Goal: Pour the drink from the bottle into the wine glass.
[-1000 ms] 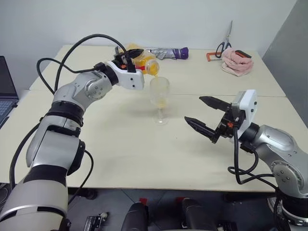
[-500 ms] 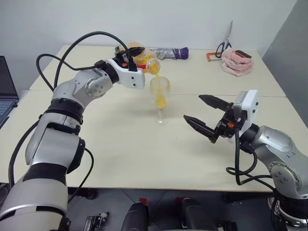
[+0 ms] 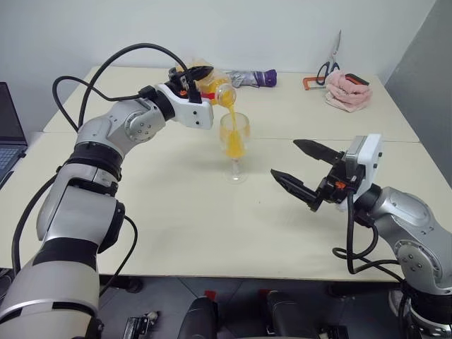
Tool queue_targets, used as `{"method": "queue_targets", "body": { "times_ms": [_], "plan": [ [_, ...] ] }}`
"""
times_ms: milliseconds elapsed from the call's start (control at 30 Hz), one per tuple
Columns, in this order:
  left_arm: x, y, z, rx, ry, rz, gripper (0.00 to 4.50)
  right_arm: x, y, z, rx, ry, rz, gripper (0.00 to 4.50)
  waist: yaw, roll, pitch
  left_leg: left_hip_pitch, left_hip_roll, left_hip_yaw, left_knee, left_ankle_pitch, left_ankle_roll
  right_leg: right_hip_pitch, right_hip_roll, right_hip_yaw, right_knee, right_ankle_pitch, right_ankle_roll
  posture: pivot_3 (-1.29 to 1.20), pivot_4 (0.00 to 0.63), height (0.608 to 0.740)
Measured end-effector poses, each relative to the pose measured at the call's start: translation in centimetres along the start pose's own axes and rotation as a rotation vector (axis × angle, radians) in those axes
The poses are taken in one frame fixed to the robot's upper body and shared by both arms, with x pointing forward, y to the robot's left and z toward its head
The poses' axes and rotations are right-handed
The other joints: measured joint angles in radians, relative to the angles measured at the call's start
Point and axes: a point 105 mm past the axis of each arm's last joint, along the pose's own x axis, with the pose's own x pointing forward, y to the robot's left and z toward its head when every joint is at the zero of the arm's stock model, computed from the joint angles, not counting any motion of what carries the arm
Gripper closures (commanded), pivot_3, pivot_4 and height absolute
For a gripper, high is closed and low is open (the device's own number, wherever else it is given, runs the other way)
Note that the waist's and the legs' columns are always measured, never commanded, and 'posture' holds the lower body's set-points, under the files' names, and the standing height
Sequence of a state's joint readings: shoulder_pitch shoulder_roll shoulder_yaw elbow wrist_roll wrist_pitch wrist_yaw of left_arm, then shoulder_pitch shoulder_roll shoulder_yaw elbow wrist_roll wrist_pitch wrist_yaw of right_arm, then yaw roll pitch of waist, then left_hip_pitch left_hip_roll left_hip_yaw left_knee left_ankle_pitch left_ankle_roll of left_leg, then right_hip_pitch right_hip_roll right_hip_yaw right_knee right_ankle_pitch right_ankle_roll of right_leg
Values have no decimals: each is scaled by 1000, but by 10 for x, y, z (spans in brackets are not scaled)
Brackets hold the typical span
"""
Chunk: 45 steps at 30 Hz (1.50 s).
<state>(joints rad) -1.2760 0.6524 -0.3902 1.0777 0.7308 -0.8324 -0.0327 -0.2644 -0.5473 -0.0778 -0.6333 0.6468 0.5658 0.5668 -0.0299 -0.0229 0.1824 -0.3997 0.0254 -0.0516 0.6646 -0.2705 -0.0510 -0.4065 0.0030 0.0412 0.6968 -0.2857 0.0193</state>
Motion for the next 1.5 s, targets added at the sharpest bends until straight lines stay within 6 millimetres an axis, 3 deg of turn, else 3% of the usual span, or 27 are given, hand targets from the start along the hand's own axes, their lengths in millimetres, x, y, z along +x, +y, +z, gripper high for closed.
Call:
{"method": "queue_targets", "body": {
  "times_ms": [1500],
  "plan": [
    [1, 4, -5, 46, 18, 5, 2714, 0, 8, -2, -7, 16, 31, 0, 0, 0, 0, 0, 0, 0, 1, 0, 0, 0, 0, 0, 1, 0, 0, 0, 150, 740]
  ]
}}
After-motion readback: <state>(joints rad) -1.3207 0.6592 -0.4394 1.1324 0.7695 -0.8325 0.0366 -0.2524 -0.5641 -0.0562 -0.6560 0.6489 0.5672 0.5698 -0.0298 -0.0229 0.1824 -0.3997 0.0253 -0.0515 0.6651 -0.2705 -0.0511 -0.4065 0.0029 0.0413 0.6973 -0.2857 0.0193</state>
